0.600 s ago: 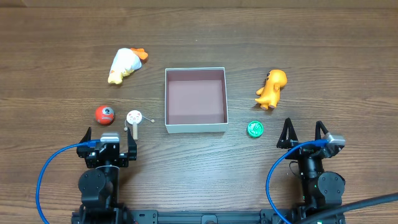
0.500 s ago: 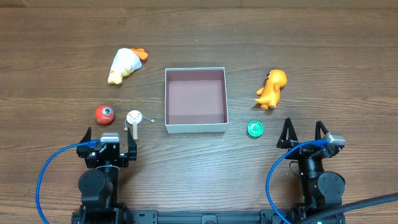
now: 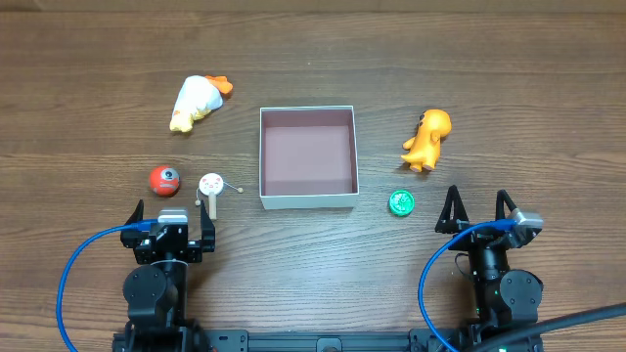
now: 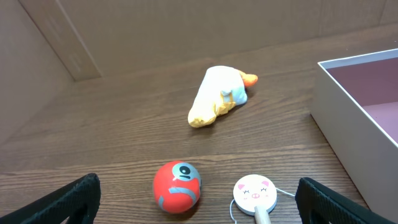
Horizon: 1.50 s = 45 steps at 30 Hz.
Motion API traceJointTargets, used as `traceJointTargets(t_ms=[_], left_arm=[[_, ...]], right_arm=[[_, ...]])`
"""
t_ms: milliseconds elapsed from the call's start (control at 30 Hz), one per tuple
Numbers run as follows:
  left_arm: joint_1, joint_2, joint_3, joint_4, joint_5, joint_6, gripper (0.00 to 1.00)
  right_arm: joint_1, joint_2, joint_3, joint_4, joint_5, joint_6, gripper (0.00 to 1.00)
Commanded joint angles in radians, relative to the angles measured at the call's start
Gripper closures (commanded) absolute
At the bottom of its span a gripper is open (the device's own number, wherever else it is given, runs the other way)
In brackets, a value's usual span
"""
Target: Pack container
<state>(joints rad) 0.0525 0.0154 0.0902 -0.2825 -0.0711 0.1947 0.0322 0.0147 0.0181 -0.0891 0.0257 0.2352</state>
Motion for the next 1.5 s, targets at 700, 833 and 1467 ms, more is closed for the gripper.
traceJointTargets(t_ms=[700, 833, 1467], left_arm=[[0.0, -0.011, -0.005, 0.003, 0.012, 0.018, 0.0], [0.0, -0.011, -0.005, 0.003, 0.012, 0.018, 0.0], [0.0, -0.011, -0.005, 0.004, 0.012, 0.019, 0.0]], right_arm=[[-0.006, -0.012, -0.01, 0.008, -0.002, -0.003, 0.0], [-0.006, -0.012, -0.01, 0.008, -0.002, -0.004, 0.0], [-0.006, 0.275, 0.372, -0.233, 0.051, 0.0, 0.0]])
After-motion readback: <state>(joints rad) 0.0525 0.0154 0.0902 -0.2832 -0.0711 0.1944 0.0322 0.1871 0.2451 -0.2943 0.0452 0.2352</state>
